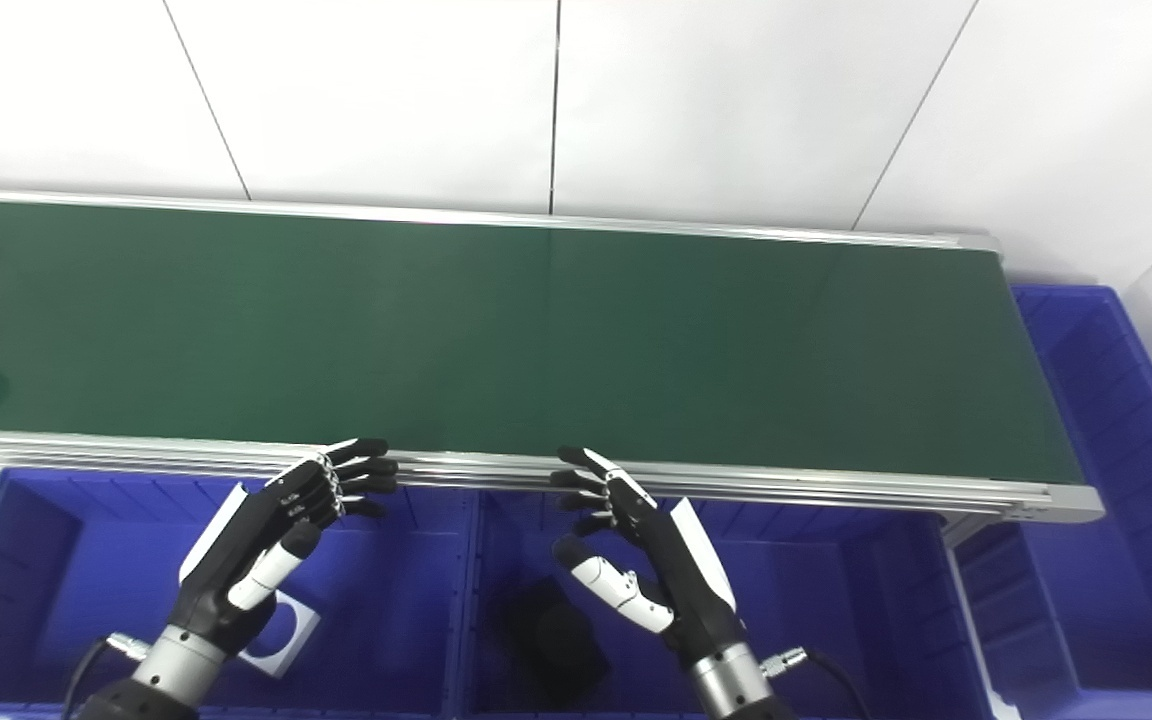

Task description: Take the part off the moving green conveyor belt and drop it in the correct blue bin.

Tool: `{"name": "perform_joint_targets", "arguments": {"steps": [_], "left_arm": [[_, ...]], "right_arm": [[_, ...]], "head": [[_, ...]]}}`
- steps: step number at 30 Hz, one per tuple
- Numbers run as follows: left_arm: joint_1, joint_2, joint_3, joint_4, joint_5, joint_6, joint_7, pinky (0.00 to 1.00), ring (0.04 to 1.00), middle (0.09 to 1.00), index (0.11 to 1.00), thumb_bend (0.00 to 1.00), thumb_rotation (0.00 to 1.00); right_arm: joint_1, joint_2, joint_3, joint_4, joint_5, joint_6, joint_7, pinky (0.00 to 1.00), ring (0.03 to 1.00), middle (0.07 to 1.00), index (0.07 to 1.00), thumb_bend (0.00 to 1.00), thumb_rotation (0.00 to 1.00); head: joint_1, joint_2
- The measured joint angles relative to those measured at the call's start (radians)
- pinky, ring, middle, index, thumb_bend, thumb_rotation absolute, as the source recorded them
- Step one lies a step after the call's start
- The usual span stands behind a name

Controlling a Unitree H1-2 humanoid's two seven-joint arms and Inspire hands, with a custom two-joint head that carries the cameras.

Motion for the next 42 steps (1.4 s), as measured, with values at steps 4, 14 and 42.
{"name": "perform_joint_targets", "arguments": {"steps": [4, 14, 42], "left_arm": [[0.0, -0.003, -0.001, 0.002, 0.004, 0.0, 0.0, 0.66, 0.731, 0.763, 0.799, 0.83, 0.79], [0.0, -0.013, -0.002, 0.01, 0.004, -0.006, 0.0, 0.64, 0.721, 0.758, 0.792, 0.82, 0.78], [-0.022, -0.09, -0.062, 0.124, 0.107, -0.086, 0.057, 0.62, 0.709, 0.738, 0.776, 0.83, 0.79]], "right_arm": [[0.0, -0.001, -0.002, 0.0, 0.0, 0.0, 0.0, 0.64, 0.75, 0.799, 0.878, 0.63, 0.8], [0.0, -0.004, -0.006, 0.0, 0.008, 0.0, 0.0, 0.64, 0.747, 0.797, 0.875, 0.62, 0.79], [-0.002, -0.076, -0.042, 0.042, 0.067, -0.038, 0.007, 0.64, 0.745, 0.8, 0.886, 0.52, 0.77]], "head": [[0.003, 0.0], [0.008, -0.002], [0.42, -0.155]]}}
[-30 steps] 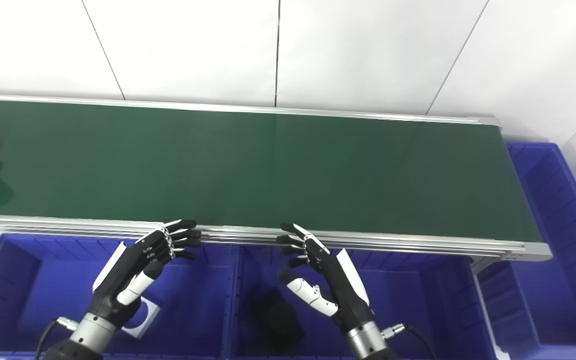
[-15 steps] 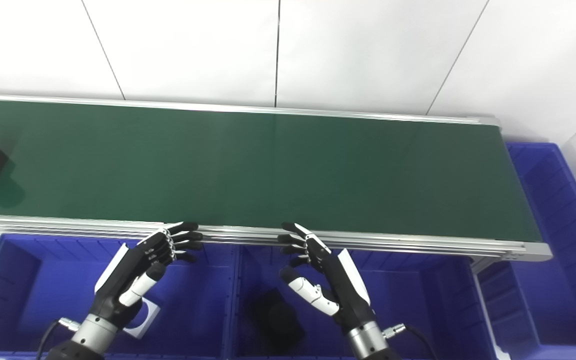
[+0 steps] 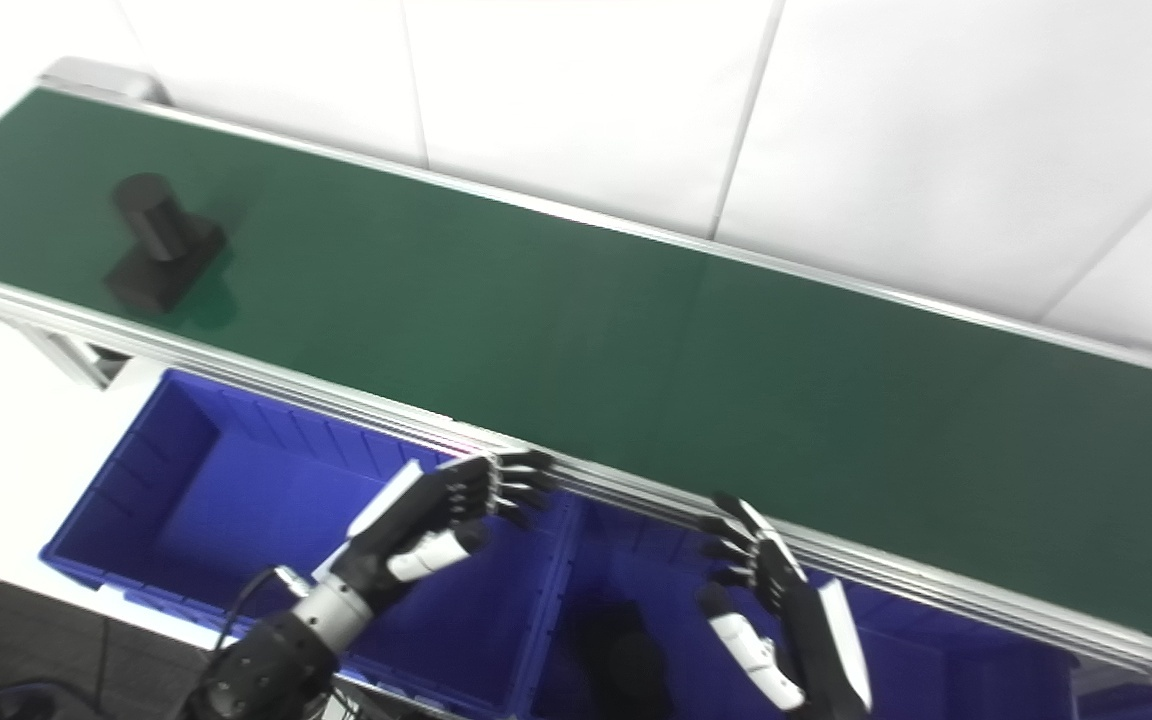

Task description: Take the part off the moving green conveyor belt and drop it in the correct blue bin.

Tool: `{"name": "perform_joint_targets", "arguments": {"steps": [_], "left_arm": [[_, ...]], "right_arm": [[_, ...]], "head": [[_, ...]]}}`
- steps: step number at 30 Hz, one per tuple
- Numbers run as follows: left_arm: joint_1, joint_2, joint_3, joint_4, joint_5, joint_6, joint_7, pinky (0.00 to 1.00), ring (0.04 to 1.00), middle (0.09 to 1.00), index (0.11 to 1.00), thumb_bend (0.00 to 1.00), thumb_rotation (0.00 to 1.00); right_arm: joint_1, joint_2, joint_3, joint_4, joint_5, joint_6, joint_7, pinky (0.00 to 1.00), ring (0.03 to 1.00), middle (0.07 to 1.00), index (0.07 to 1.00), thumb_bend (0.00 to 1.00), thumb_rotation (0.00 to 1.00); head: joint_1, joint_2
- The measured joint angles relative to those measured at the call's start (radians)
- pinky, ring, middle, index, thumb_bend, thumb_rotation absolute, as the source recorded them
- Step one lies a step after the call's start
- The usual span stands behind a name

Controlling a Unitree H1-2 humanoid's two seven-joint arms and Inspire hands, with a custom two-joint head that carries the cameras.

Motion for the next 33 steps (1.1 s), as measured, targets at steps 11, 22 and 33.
{"name": "perform_joint_targets", "arguments": {"steps": [11, 22, 33], "left_arm": [[-0.013, -0.014, -0.012, 0.071, 0.035, -0.034, 0.038, 0.63, 0.713, 0.744, 0.78, 0.85, 0.77], [-0.04, -0.032, -0.016, 0.138, 0.045, -0.08, 0.057, 0.62, 0.697, 0.732, 0.77, 0.84, 0.75], [-0.059, -0.035, -0.017, 0.177, 0.046, -0.097, 0.062, 0.6, 0.695, 0.731, 0.767, 0.84, 0.73]], "right_arm": [[-0.014, -0.013, -0.01, 0.078, 0.02, -0.056, 0.001, 0.64, 0.742, 0.806, 0.89, 0.48, 0.74], [-0.026, -0.018, -0.015, 0.116, 0.029, -0.079, 0.003, 0.64, 0.74, 0.81, 0.903, 0.35, 0.64], [-0.043, -0.018, -0.023, 0.153, 0.036, -0.09, 0.004, 0.64, 0.753, 0.817, 0.903, 0.34, 0.64]], "head": [[0.092, -0.1], [0.097, -0.147], [0.106, -0.173]]}}
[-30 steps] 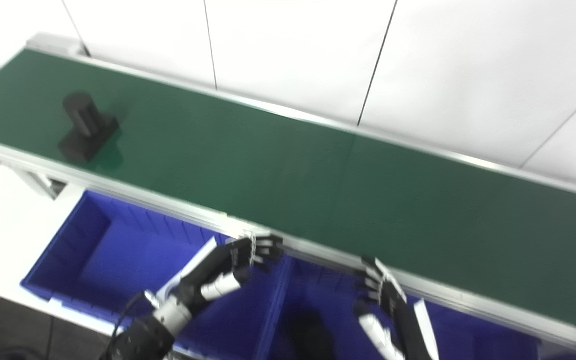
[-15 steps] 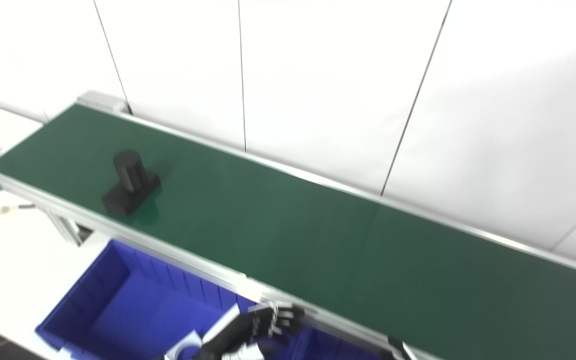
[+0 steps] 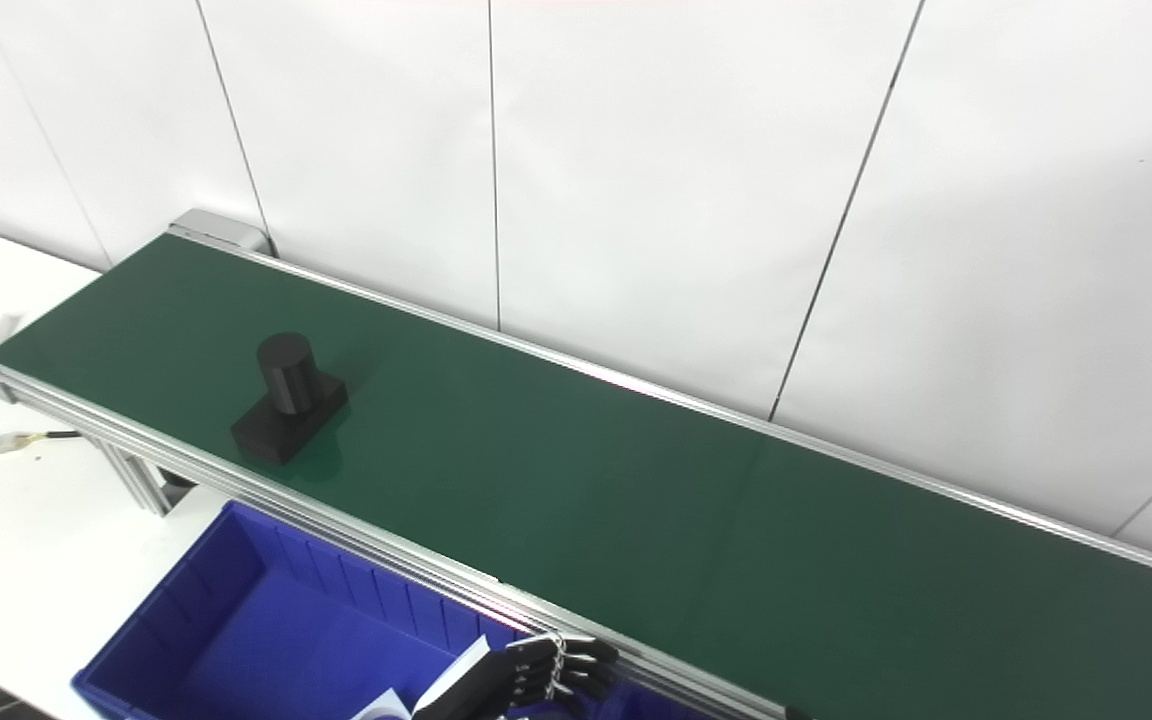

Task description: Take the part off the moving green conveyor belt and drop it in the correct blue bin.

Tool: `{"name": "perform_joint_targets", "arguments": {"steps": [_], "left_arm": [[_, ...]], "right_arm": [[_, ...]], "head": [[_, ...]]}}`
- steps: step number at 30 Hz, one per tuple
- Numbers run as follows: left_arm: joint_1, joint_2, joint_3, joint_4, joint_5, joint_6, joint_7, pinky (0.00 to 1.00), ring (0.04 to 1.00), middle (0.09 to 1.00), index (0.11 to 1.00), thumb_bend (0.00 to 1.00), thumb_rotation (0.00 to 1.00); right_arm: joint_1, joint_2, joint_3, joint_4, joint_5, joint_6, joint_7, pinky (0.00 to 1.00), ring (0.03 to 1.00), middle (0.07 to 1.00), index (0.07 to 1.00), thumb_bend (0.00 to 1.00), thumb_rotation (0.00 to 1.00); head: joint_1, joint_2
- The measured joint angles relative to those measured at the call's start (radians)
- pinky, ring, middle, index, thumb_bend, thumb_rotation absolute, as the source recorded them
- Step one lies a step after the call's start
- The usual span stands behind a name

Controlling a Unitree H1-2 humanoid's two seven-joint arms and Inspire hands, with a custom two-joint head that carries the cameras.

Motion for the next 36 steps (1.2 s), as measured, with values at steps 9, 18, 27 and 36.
{"name": "perform_joint_targets", "arguments": {"steps": [9, 18, 27, 36], "left_arm": [[-0.019, -0.007, -0.003, 0.03, 0.018, -0.014, 0.003, 0.6, 0.687, 0.729, 0.763, 0.85, 0.74], [-0.022, -0.018, -0.008, 0.051, 0.022, -0.015, 0.022, 0.59, 0.681, 0.724, 0.759, 0.83, 0.72], [-0.03, -0.034, -0.015, 0.062, 0.033, -0.016, 0.025, 0.58, 0.682, 0.722, 0.76, 0.83, 0.72], [-0.032, -0.034, -0.015, 0.062, 0.038, -0.016, 0.025, 0.58, 0.674, 0.713, 0.757, 0.87, 0.74]], "right_arm": [[-0.004, -0.002, -0.006, 0.008, 0.009, -0.005, 0.012, 0.63, 0.747, 0.81, 0.901, 0.33, 0.59], [-0.01, -0.013, -0.017, 0.01, 0.011, -0.012, 0.015, 0.62, 0.734, 0.803, 0.888, 0.33, 0.57], [-0.012, -0.026, -0.03, 0.001, 0.039, -0.031, 0.027, 0.62, 0.729, 0.794, 0.874, 0.38, 0.59], [-0.013, -0.045, -0.031, -0.184, 0.073, -0.03, 0.059, 0.6, 0.698, 0.766, 0.846, 0.52, 0.64]], "head": [[-0.006, -0.008], [0.0, -0.018], [0.005, -0.015], [-0.006, -0.008]]}}
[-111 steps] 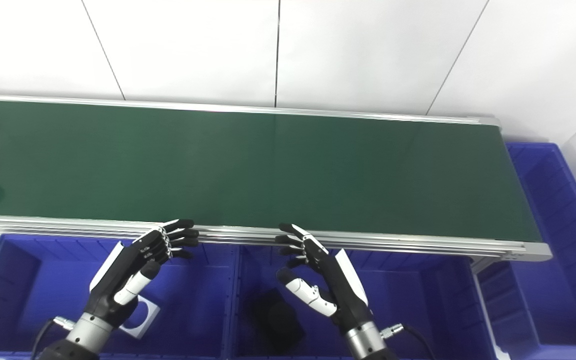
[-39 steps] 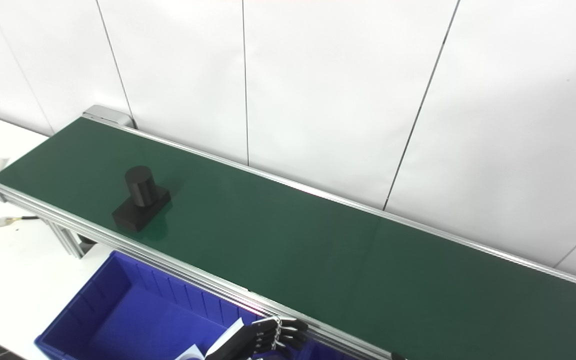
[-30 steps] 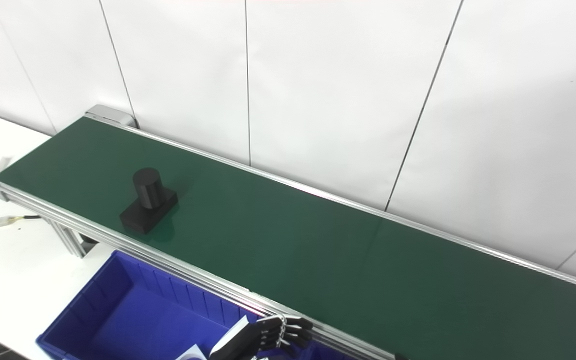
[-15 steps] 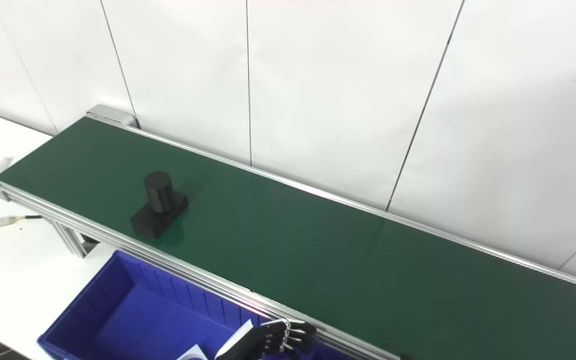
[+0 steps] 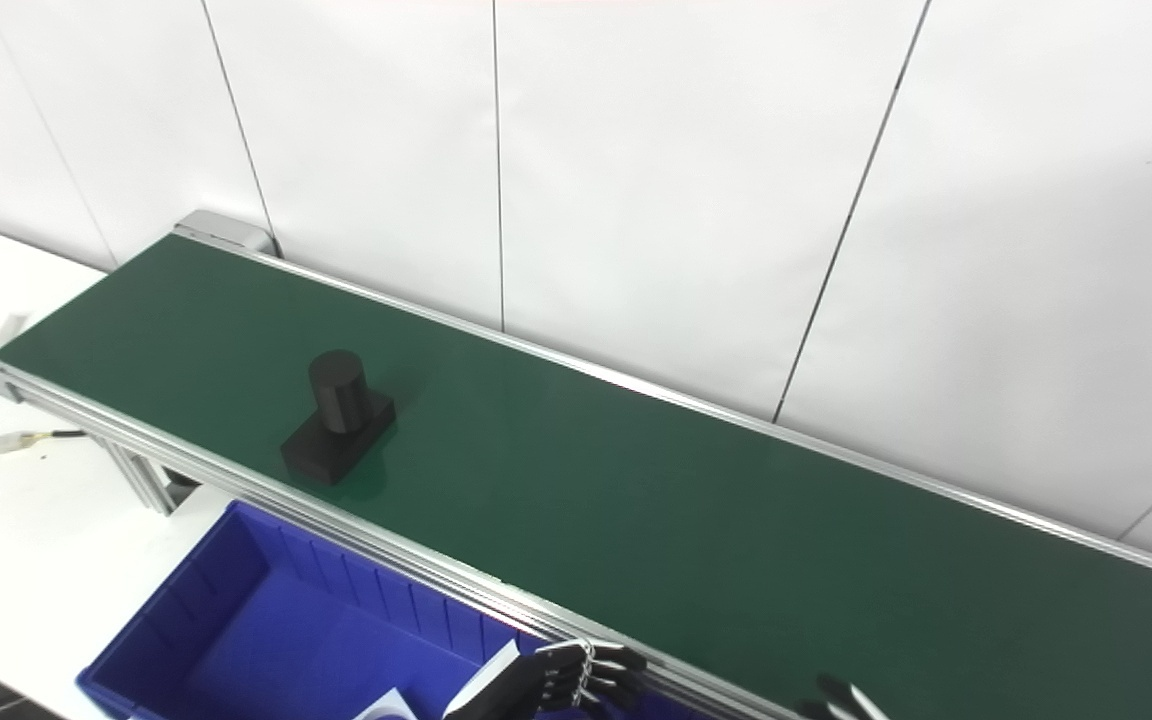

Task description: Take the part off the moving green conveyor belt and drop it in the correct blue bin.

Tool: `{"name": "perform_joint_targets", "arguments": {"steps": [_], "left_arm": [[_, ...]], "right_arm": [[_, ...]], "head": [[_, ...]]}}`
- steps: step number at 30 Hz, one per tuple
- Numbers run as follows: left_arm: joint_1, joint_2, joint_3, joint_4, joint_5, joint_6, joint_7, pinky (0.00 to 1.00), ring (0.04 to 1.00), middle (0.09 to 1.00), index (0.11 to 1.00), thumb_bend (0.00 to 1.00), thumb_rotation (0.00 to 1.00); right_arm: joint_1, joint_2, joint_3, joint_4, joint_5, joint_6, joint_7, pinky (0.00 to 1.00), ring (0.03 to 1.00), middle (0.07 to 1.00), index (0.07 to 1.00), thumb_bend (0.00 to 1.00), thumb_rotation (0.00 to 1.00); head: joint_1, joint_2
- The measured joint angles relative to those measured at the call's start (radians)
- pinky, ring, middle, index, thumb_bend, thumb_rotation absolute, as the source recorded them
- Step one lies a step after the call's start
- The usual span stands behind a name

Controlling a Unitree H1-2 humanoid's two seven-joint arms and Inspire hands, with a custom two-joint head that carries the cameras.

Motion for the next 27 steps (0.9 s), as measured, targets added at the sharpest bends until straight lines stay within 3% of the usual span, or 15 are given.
{"name": "perform_joint_targets", "arguments": {"steps": [7, 14, 20, 23, 27], "left_arm": [[0.0, 0.0, -0.001, 0.0, 0.0, 0.0, 0.0, 0.58, 0.674, 0.715, 0.755, 0.88, 0.74], [0.0, 0.0, 0.001, 0.0, 0.0, 0.0, -0.001, 0.57, 0.672, 0.711, 0.754, 0.88, 0.74], [-0.013, 0.002, 0.002, 0.006, -0.017, -0.003, -0.003, 0.58, 0.67, 0.71, 0.757, 0.86, 0.74], [-0.021, 0.004, 0.003, 0.015, -0.022, -0.006, -0.004, 0.58, 0.668, 0.708, 0.754, 0.86, 0.74], [-0.025, 0.006, 0.004, 0.025, -0.021, -0.007, -0.005, 0.58, 0.665, 0.703, 0.756, 0.87, 0.74]], "right_arm": [[-0.059, -0.018, -0.013, -0.121, -0.002, 0.045, 0.014, 0.56, 0.674, 0.746, 0.819, 0.67, 0.67], [-0.167, -0.019, -0.022, -0.21, -0.031, 0.159, 0.02, 0.56, 0.675, 0.752, 0.814, 0.65, 0.66], [-0.246, -0.014, -0.007, -0.212, -0.116, 0.279, 0.025, 0.57, 0.717, 0.79, 0.832, 0.63, 0.63], [-0.292, 0.01, 0.013, -0.191, -0.142, 0.307, 0.026, 0.6, 0.728, 0.789, 0.832, 0.63, 0.56], [-0.336, 0.059, 0.047, -0.118, -0.164, 0.313, 0.024, 0.62, 0.744, 0.801, 0.841, 0.61, 0.53]], "head": [[-0.025, 0.014], [-0.029, 0.014], [-0.041, 0.005], [-0.048, 0.005], [-0.049, 0.008]]}}
